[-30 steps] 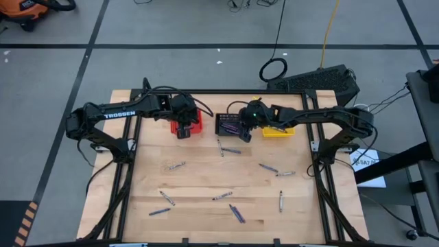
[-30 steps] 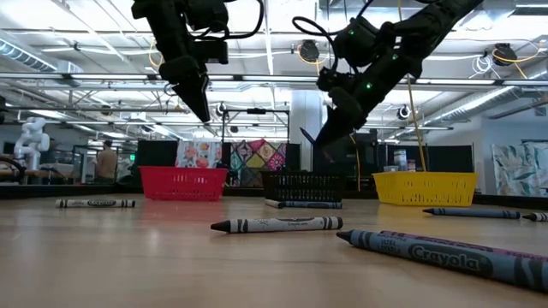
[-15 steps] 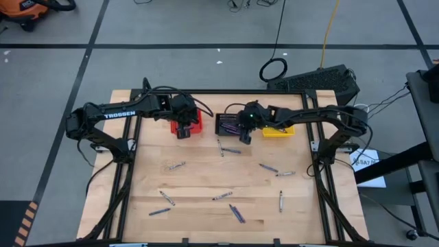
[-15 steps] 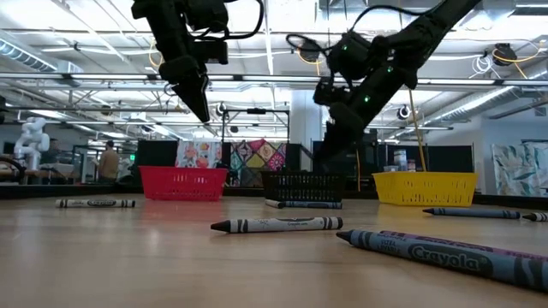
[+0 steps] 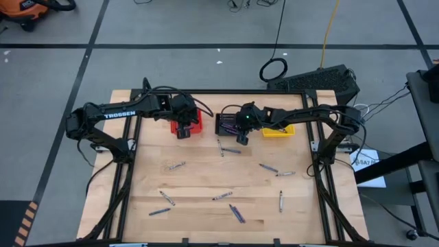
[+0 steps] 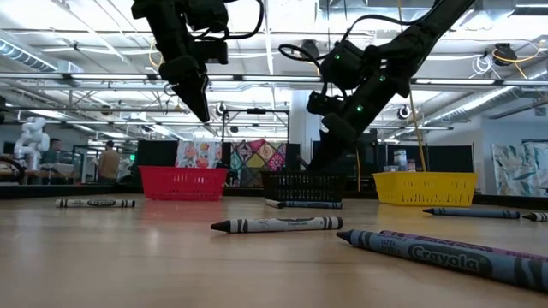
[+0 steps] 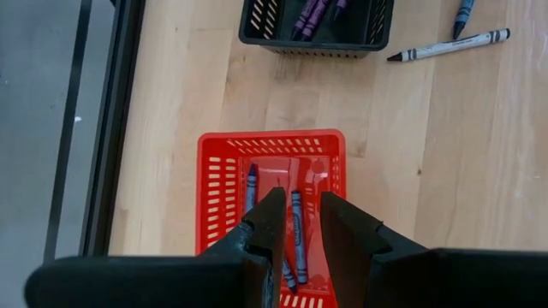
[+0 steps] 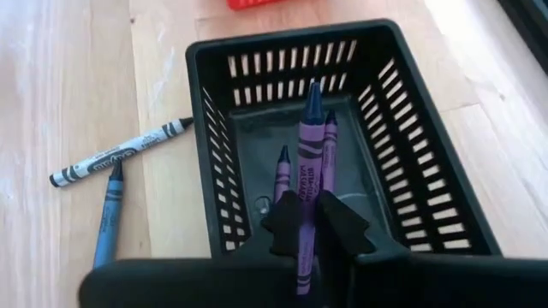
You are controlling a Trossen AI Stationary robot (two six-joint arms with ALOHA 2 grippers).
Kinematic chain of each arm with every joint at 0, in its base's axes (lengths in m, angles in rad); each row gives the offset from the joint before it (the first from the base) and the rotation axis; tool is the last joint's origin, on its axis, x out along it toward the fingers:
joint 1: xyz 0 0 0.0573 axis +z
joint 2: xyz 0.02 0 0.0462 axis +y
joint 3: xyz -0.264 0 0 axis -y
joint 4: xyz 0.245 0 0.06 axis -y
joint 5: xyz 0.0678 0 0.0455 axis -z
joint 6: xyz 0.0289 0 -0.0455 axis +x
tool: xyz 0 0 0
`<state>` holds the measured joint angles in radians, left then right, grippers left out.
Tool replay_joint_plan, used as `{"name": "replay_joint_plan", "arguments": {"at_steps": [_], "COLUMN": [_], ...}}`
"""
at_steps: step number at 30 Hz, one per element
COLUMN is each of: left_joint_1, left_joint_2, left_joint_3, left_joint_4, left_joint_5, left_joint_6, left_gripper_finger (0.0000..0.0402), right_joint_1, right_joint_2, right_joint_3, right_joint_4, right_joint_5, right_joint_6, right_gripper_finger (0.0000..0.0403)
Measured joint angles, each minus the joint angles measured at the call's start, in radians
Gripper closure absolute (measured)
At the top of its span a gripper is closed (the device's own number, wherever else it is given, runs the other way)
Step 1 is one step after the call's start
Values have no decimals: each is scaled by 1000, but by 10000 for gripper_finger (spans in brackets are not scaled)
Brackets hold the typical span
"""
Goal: Sort crayons
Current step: Put the violet crayon into the black bin, then put the black crayon into the yellow bin
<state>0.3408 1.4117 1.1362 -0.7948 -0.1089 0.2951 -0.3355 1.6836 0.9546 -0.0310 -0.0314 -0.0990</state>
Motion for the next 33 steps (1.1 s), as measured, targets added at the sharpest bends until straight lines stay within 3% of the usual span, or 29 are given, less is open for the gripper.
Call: {"name": "replay_joint_plan", "arguments": {"at_steps": [16,23,33], "left_joint_1": [0,-1,-16], "left_joint_2": [0,0,0], "left_joint_3": [0,0,0], "left_joint_4": [1,60,53], "left_joint_5": [0,0,0], "left_joint_6": [0,6,0], "left_gripper_finger": [328,328,328], "right_joint_1": [1,10,56], "right_joint_2": [-4,-78,-276], "right_joint_3": [0,26,125], "right_joint_4": [4,-3,-316], "right_joint_5": [62,63,64], "right_joint_6": [-1,-16,15], "right_gripper_finger": [319,305,305]}}
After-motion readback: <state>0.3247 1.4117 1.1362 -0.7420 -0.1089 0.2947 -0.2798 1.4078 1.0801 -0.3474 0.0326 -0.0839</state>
